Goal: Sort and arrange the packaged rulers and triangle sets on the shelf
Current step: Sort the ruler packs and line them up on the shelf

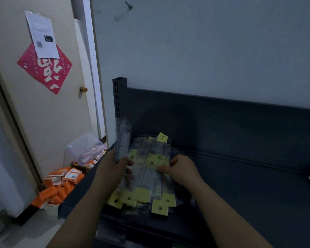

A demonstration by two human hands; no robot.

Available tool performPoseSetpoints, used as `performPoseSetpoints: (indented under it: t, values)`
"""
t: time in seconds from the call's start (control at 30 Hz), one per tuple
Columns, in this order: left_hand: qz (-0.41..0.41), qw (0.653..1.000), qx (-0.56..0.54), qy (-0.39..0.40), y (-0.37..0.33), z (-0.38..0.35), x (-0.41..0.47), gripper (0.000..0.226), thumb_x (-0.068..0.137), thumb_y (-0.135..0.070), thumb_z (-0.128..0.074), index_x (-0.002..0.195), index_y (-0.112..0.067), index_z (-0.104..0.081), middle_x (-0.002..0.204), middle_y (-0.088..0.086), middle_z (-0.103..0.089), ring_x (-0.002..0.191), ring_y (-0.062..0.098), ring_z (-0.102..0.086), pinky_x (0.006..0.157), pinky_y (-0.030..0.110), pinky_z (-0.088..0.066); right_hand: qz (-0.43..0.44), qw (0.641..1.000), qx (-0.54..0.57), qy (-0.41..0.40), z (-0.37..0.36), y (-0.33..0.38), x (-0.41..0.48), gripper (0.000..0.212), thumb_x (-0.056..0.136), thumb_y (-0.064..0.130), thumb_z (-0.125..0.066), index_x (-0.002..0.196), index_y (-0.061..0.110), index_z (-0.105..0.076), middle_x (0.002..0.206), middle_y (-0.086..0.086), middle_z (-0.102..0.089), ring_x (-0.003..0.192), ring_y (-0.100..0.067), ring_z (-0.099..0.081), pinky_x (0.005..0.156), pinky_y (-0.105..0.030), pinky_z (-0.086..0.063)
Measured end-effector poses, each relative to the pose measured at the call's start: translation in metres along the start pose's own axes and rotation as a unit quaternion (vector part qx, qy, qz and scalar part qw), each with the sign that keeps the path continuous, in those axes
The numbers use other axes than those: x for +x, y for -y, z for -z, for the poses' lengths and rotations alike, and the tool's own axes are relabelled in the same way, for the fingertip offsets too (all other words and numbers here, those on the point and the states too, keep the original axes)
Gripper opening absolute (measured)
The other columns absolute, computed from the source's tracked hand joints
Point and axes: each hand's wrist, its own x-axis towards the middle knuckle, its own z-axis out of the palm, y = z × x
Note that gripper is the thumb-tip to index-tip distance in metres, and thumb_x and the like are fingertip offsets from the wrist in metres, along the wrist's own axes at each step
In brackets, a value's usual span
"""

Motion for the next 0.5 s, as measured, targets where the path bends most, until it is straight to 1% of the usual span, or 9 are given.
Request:
performPoseSetpoints:
  t: [0.07,0.1,0.13,0.2,0.23,0.3,0.37,0.43,0.5]
  values:
    - [-0.013,0.996,0.082,-0.020,0.001,0.004,0.008,0.007,0.088,-0.015,-0.063,0.090,-0.011,-0.058,0.077,0.009,-0.065,0.062,0.019,-0.063,0.045,0.023,-0.048,-0.006,1.000,0.014,0.000,0.001,0.001,0.000,0.045,0.072,0.044,-0.078,0.058,0.017,-0.045,0.052,0.003,-0.042,0.047,-0.014,-0.039,0.052,-0.033,-0.032]
    - [-0.018,0.991,0.129,-0.017,0.001,0.004,0.012,0.013,0.085,-0.020,-0.069,0.087,-0.012,-0.058,0.076,0.006,-0.064,0.064,0.019,-0.062,0.047,0.024,-0.048,-0.004,1.000,0.018,-0.001,0.003,0.001,-0.001,0.037,0.073,0.041,-0.078,0.070,0.013,-0.053,0.064,-0.001,-0.051,0.057,-0.015,-0.048,0.056,-0.034,-0.039]
    - [-0.018,0.986,0.167,-0.004,0.000,0.003,0.016,0.021,0.080,-0.024,-0.074,0.085,-0.012,-0.058,0.076,0.006,-0.064,0.066,0.020,-0.063,0.052,0.028,-0.050,-0.002,1.000,0.022,-0.004,0.004,0.001,-0.002,0.036,0.075,0.039,-0.077,0.086,0.010,-0.058,0.078,-0.005,-0.058,0.070,-0.018,-0.055,0.064,-0.037,-0.046]
    - [-0.011,0.980,0.194,0.037,-0.003,-0.002,0.020,0.034,0.070,-0.031,-0.082,0.086,-0.009,-0.060,0.078,0.006,-0.066,0.068,0.017,-0.064,0.053,0.030,-0.050,0.004,1.000,0.029,-0.008,0.004,0.001,-0.003,0.042,0.077,0.037,-0.075,0.102,0.008,-0.057,0.094,-0.007,-0.060,0.087,-0.022,-0.059,0.079,-0.040,-0.051]
    - [-0.002,0.979,0.196,0.049,-0.004,-0.005,0.021,0.039,0.066,-0.031,-0.085,0.087,-0.011,-0.060,0.079,0.004,-0.066,0.068,0.014,-0.062,0.050,0.027,-0.047,0.009,1.000,0.029,-0.008,0.003,0.000,-0.004,0.040,0.079,0.038,-0.074,0.102,0.011,-0.056,0.093,-0.004,-0.059,0.088,-0.020,-0.059,0.081,-0.039,-0.051]
    - [0.008,0.975,0.212,0.060,-0.007,-0.011,0.022,0.049,0.058,-0.029,-0.089,0.091,-0.015,-0.056,0.086,0.000,-0.063,0.075,0.011,-0.057,0.053,0.023,-0.041,0.012,1.000,0.028,-0.006,0.002,-0.002,-0.003,0.035,0.080,0.039,-0.072,0.099,0.017,-0.054,0.093,0.001,-0.057,0.087,-0.016,-0.057,0.080,-0.036,-0.051]
    - [0.017,0.972,0.225,0.066,-0.007,-0.013,0.024,0.055,0.055,-0.027,-0.090,0.096,-0.014,-0.056,0.091,0.001,-0.062,0.081,0.014,-0.058,0.059,0.026,-0.044,0.012,0.999,0.034,-0.007,0.001,-0.005,-0.003,0.034,0.081,0.039,-0.071,0.100,0.019,-0.053,0.094,0.003,-0.057,0.087,-0.014,-0.057,0.078,-0.033,-0.051]
    - [0.035,0.974,0.207,0.080,-0.006,-0.011,0.027,0.051,0.056,-0.024,-0.090,0.095,-0.012,-0.059,0.089,0.003,-0.065,0.080,0.016,-0.061,0.059,0.027,-0.047,0.009,0.999,0.051,-0.012,0.002,-0.006,-0.002,0.034,0.082,0.037,-0.071,0.103,0.018,-0.053,0.092,0.005,-0.057,0.085,-0.013,-0.058,0.075,-0.030,-0.050]
    - [0.048,0.979,0.174,0.091,-0.005,-0.009,0.027,0.039,0.061,-0.019,-0.088,0.089,-0.011,-0.063,0.085,0.005,-0.068,0.074,0.017,-0.064,0.056,0.027,-0.049,0.013,0.997,0.074,-0.024,0.004,-0.007,-0.004,0.031,0.084,0.033,-0.070,0.105,0.017,-0.053,0.089,0.007,-0.056,0.080,-0.009,-0.057,0.068,-0.025,-0.048]
